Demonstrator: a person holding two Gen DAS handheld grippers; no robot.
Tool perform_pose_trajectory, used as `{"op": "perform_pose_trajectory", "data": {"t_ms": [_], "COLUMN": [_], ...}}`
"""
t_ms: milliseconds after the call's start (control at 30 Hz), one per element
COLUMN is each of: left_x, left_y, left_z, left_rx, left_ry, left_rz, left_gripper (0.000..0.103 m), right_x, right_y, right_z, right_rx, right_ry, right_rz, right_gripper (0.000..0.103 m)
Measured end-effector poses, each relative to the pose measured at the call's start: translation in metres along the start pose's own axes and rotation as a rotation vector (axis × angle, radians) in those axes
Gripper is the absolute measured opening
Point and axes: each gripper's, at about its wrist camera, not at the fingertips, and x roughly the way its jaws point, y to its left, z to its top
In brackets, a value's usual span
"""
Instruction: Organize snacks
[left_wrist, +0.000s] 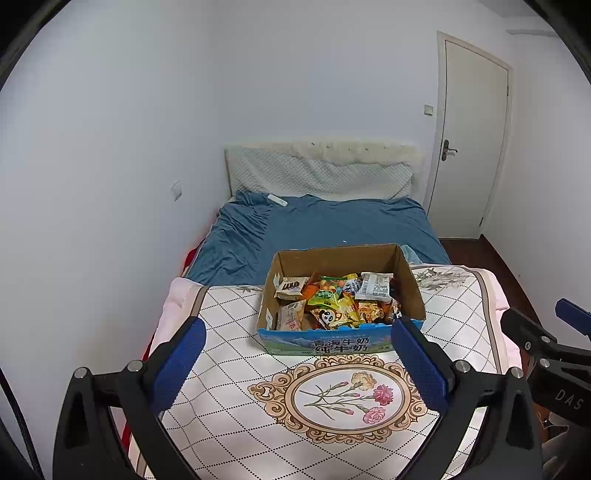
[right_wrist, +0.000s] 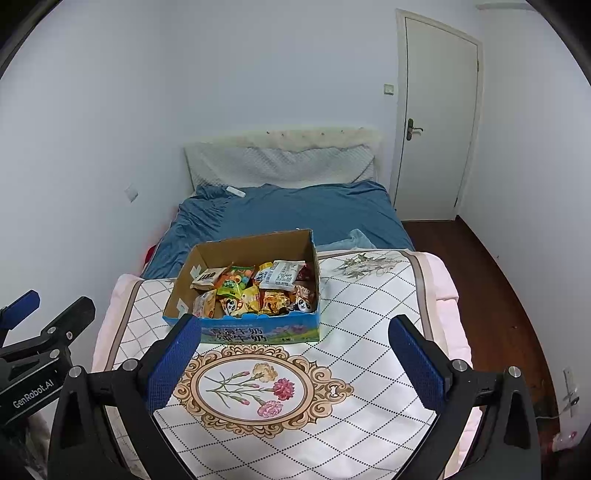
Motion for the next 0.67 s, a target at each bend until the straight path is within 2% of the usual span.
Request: {"op": "perform_pose_trajectory", "data": {"t_ms": [667], "left_x": [-0.0001], "left_y": [0.0003], "left_z": [-0.0012], "left_rx": [0.010], "left_ry": [-0.016], "left_rz": [0.003], "left_gripper": [0.103], "right_x": [0.0018], "right_y": [-0.0018], "right_z": [0.0007], "right_rx": [-0.002], "right_ry": [-0.003], "right_rz": [0.004], "right_gripper": [0.103]}}
